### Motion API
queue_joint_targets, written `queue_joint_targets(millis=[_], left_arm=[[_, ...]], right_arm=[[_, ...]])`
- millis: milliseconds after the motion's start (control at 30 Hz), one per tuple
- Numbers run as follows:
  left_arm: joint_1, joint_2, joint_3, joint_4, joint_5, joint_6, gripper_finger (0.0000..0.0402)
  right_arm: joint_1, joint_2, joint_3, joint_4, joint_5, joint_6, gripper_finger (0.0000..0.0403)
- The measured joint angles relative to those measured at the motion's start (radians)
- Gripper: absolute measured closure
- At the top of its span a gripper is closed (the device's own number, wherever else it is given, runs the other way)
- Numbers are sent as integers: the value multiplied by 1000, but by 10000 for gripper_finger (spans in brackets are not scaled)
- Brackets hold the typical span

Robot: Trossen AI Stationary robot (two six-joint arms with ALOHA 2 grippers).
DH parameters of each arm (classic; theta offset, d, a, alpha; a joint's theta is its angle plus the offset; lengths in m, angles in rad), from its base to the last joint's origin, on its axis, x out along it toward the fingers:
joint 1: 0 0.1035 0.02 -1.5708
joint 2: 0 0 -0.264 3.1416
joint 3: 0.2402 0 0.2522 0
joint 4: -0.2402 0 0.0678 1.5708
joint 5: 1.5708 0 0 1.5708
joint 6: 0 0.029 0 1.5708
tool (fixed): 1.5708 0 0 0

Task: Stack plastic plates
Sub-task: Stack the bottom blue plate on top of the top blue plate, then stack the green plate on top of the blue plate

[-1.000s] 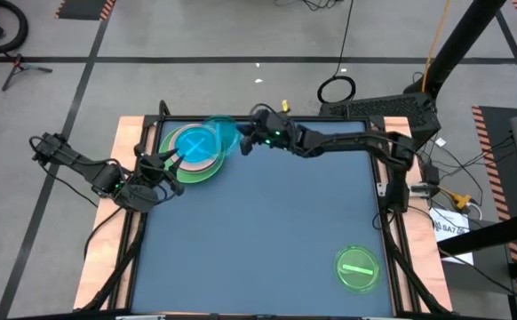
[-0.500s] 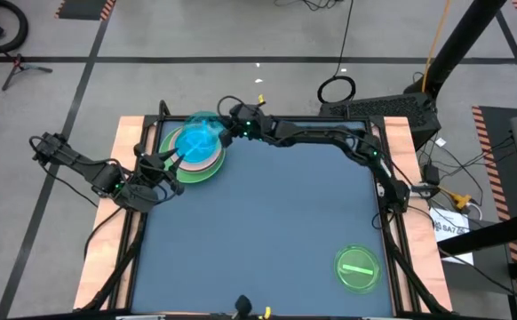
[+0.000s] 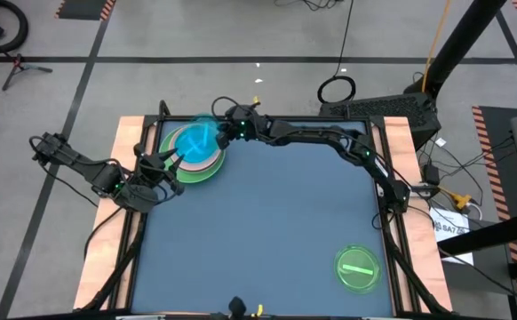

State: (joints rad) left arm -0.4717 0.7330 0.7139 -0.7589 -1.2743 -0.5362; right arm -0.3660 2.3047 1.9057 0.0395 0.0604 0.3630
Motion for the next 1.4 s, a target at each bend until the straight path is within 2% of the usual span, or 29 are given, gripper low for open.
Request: queue_joint_targets(millis=[267, 600, 700, 867, 1067, 1400], left_arm=[[0, 0, 0, 0, 0, 0, 272], [0, 0, 0, 0, 0, 0, 272], [0, 0, 0, 0, 0, 0, 272], [0, 0, 0, 0, 0, 0, 272], [0, 0, 0, 0, 0, -1, 272], [0, 0, 0, 0, 1, -4, 272]], right_arm=[[10, 0, 0, -2, -19, -2, 292], [18, 0, 0, -42, -99, -12, 290], [28, 0, 0, -72, -146, -10, 291], [56, 0, 0, -138, -290, -8, 291], [115, -2, 0, -340, -356, -8, 291], [242, -50, -1, -938, -353, -9, 291]])
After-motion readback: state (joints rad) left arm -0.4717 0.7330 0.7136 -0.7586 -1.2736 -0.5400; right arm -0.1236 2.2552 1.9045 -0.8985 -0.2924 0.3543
